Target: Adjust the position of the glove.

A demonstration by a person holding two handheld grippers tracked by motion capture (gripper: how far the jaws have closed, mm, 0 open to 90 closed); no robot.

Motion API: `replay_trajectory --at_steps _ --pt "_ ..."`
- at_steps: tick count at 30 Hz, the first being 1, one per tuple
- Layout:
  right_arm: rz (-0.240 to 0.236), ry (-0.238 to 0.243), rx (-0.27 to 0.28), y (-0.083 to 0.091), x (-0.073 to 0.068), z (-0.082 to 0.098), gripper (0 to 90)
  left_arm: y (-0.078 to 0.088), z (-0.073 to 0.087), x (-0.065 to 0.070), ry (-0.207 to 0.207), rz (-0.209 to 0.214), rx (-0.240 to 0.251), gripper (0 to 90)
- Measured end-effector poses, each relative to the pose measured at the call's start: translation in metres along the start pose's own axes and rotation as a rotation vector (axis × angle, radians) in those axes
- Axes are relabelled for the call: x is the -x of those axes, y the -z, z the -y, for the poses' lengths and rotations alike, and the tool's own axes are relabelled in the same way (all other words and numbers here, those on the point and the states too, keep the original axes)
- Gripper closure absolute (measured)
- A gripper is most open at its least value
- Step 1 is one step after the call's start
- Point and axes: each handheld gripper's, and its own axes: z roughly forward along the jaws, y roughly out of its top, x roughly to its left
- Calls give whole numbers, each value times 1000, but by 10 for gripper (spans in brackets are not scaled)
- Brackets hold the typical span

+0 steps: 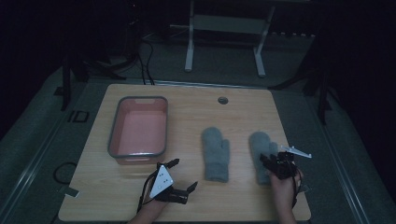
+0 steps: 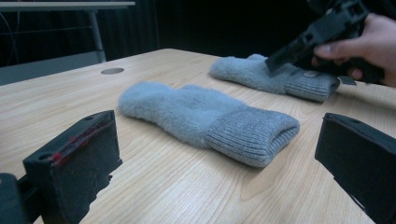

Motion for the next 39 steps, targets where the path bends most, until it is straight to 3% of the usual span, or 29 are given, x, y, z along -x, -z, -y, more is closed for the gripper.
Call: replay_trajectory --at_steps 4,6,9,12,13,15,17,18,20,23,29,35,39 --pt "-4 90 -9 9 -1 -12 475 0 0 0 2 0 0 2" --pt "-3 111 -10 8 0 -13 474 0 0 0 -1 -1 -1 2" --pt "15 161 -33 -3 1 -11 474 0 0 0 3 -2 -1 2" --pt "28 171 -50 -9 -1 -7 474 0 0 0 3 -2 0 2" --pt "49 191 -75 -17 -2 -1 477 0 0 0 2 -1 0 2" --pt "81 239 -66 -20 -7 4 519 0 0 0 2 -1 -1 2" --pt "83 232 -65 -20 -8 5 550 0 0 0 2 -1 0 2" --pt "84 206 -60 -21 -8 5 596 0 0 0 5 -2 0 2" --pt "93 198 -47 -20 -8 6 715 0 0 0 4 -2 -2 2" --pt "107 201 -42 -19 -12 6 784 0 0 0 1 -3 -1 2" --pt "105 153 1 -1 -32 -10 797 0 0 0 5 -5 -2 2" --pt "106 154 31 10 -70 -28 796 0 0 0 3 -5 -2 2" --pt "79 137 43 11 -93 -33 796 0 0 0 5 -6 -3 2"
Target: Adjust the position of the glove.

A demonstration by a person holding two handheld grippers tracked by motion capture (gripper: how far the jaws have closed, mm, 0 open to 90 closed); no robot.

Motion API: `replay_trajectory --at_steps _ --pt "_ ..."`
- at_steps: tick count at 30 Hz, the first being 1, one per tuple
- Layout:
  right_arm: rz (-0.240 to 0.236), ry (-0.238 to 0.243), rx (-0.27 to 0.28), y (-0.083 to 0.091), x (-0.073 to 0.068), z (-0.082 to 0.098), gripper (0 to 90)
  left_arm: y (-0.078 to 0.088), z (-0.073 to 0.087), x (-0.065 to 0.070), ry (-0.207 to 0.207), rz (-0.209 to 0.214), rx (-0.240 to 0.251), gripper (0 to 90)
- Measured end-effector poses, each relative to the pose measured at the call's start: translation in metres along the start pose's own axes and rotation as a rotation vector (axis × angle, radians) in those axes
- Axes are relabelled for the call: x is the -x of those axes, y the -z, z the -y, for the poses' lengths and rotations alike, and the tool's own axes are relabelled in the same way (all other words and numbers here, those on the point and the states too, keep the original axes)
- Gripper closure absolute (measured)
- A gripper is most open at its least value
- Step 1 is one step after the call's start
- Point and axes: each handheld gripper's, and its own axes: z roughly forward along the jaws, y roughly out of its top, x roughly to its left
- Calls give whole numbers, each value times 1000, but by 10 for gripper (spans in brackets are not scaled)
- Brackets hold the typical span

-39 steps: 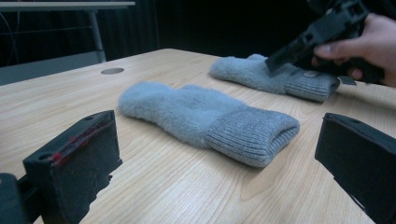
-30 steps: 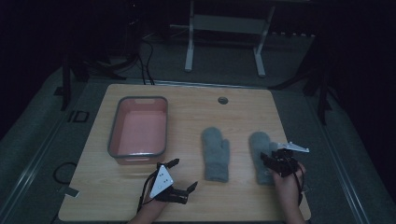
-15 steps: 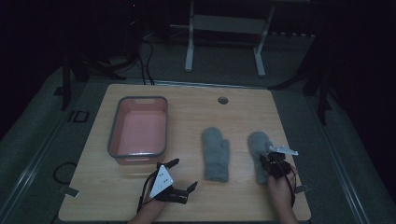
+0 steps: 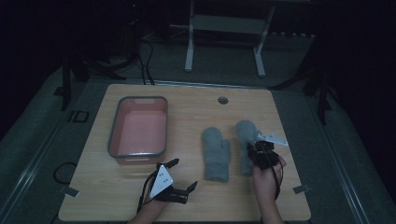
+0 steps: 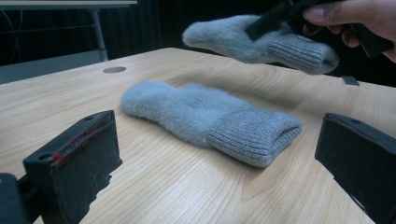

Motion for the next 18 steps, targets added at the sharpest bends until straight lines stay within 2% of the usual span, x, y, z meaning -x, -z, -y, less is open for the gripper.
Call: replay_trajectory --at_steps 7,8,9,14,18 --pt "-66 -14 -14 -8 -39 -9 796 0 0 0 -1 5 -2 2" --pt "-66 -14 -14 -8 -39 -9 796 0 0 0 -1 5 -2 2" --pt "-71 -13 -20 -10 -49 -8 796 0 0 0 2 6 -2 2" --pt "-76 -28 -49 -16 -66 -3 796 1 0 -2 16 0 -4 2" --pt "-98 -28 -46 -17 -82 -4 795 1 0 -1 4 -4 -6 2"
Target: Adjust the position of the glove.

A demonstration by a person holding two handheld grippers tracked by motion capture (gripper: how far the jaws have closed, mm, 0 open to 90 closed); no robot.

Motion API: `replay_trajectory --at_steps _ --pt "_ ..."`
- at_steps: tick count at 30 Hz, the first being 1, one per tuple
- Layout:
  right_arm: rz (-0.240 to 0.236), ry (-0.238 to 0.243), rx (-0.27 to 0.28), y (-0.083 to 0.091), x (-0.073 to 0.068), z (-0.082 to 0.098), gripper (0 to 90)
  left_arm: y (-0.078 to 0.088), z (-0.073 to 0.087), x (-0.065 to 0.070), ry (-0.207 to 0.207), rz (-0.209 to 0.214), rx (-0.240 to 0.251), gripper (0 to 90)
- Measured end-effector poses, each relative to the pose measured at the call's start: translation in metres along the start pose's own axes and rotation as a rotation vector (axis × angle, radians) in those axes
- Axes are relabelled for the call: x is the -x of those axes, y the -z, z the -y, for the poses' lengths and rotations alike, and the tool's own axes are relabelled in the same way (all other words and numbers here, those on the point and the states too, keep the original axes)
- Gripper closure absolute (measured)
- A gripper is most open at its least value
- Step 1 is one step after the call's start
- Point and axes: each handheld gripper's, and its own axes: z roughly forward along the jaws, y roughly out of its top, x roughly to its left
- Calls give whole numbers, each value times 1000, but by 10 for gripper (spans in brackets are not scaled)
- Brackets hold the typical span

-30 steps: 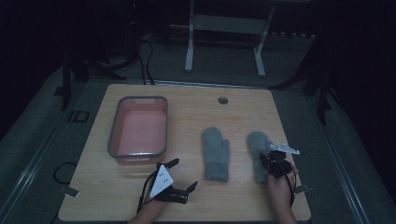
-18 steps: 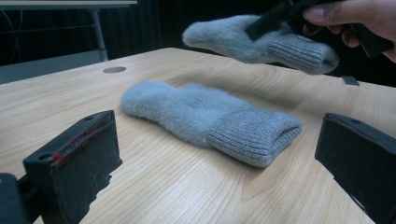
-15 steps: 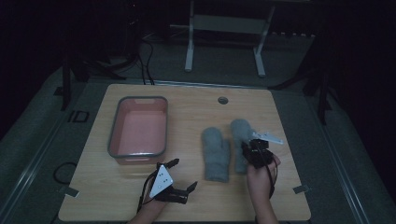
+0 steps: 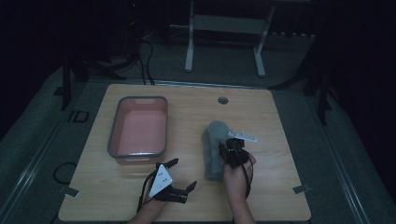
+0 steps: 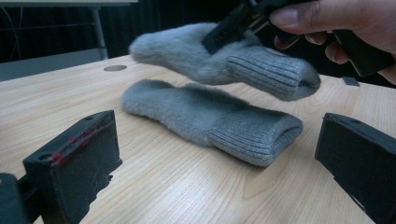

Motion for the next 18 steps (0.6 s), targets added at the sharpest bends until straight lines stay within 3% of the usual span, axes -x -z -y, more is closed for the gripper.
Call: replay_trajectory --at_steps 4,11,13,18 --pt "13 30 -10 -4 -15 1 795 0 0 -1 6 3 -1 2" --pt "11 21 -80 -26 -15 14 783 0 0 -2 25 10 2 2" --pt "-8 17 -104 -32 -15 16 770 0 0 -2 27 9 2 2" --pt "-22 21 -109 -39 -16 20 659 0 0 -1 21 7 1 2"
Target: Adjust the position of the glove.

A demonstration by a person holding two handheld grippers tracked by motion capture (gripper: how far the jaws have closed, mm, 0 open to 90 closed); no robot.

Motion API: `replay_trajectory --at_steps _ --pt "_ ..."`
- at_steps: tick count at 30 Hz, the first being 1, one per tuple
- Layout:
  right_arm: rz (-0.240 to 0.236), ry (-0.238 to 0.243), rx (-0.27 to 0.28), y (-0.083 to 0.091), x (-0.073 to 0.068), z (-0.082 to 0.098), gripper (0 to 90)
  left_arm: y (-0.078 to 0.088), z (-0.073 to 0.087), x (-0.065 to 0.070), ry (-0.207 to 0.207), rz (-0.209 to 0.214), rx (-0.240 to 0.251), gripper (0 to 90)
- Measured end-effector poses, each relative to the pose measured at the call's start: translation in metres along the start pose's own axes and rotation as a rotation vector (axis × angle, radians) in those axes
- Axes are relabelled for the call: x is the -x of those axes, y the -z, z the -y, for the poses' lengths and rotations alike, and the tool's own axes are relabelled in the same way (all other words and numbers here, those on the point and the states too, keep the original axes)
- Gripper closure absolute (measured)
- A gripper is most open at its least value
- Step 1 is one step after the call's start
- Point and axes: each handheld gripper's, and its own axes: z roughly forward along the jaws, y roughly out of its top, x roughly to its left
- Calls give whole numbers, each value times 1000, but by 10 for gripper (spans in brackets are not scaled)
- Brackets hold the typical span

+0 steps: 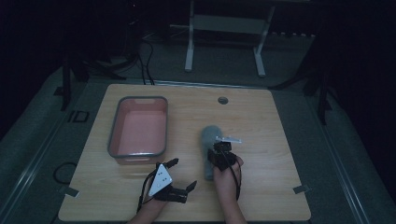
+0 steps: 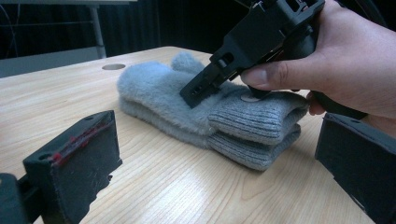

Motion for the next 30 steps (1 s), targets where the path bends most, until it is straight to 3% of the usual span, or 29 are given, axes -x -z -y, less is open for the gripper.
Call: replay_trajectory --at_steps 5,8,11,13,16,18,20,22,25,27,28,30 --pt "-54 31 -8 8 -1 -5 581 0 0 0 2 3 1 2" --pt "-114 64 3 19 4 -13 493 0 0 0 0 3 0 2" --pt "-184 81 27 29 19 -20 414 0 0 0 -5 1 0 2" --pt "-190 87 48 37 30 -24 356 0 0 1 -9 -3 -2 2" --pt "-203 156 75 45 44 -29 129 -1 0 0 -6 -10 -6 2" --pt "-217 226 79 47 53 -31 131 -1 -1 -1 5 -14 -9 2" --pt "-214 244 83 48 56 -32 131 -1 -1 -2 11 -17 -7 2" --pt "-296 305 106 47 64 -32 130 -2 -1 -3 21 -38 -16 2" --pt "-286 421 193 44 77 -27 193 -5 -3 -2 -7 -57 -67 2" --pt "-341 419 206 42 88 -26 193 -8 -6 0 -56 -82 -92 2" --pt "-363 399 181 40 96 -24 193 -8 -9 1 -60 -90 -91 2" --pt "-350 377 147 38 106 -21 192 -8 -15 -1 -35 -105 -75 2"
